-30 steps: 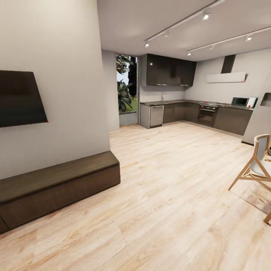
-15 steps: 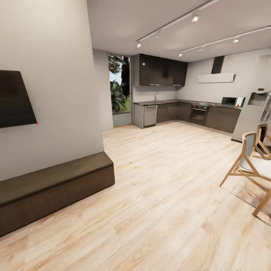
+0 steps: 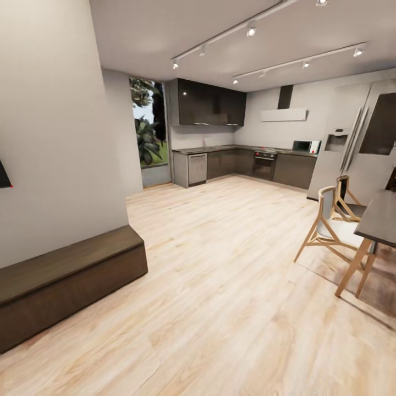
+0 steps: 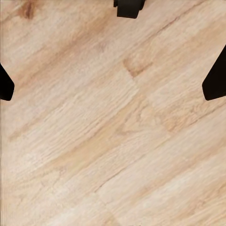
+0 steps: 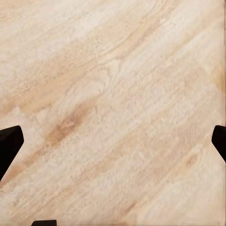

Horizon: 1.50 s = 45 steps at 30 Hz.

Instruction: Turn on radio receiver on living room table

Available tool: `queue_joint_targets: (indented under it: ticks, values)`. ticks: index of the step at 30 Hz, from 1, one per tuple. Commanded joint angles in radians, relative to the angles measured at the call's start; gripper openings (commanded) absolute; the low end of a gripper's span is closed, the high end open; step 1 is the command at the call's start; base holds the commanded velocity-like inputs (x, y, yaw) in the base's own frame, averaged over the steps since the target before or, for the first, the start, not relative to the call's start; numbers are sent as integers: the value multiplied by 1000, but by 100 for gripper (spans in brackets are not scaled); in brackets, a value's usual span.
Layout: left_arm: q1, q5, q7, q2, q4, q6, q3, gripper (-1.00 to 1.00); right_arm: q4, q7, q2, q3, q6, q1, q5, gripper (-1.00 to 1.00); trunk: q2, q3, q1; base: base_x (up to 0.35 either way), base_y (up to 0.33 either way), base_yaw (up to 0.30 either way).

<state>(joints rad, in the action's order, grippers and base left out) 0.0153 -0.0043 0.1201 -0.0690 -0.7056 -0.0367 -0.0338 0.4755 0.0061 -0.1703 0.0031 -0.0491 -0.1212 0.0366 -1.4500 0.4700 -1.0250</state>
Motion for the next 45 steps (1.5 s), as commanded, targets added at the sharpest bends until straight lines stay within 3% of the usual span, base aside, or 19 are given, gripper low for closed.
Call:
queue_joint_targets:
  ticks: [1, 45]
  values:
    - [0, -1, 0, 0, 0, 0, 0, 100, 0, 0, 0, 0, 0, 0, 0, 100, 0, 0, 0, 0, 0, -277]
    - [0, -6, 1, 1, 8, 0, 3, 100, 0, 0, 0, 1, -2, 0, 0, 100, 0, 0, 0, 0, 0, -277]
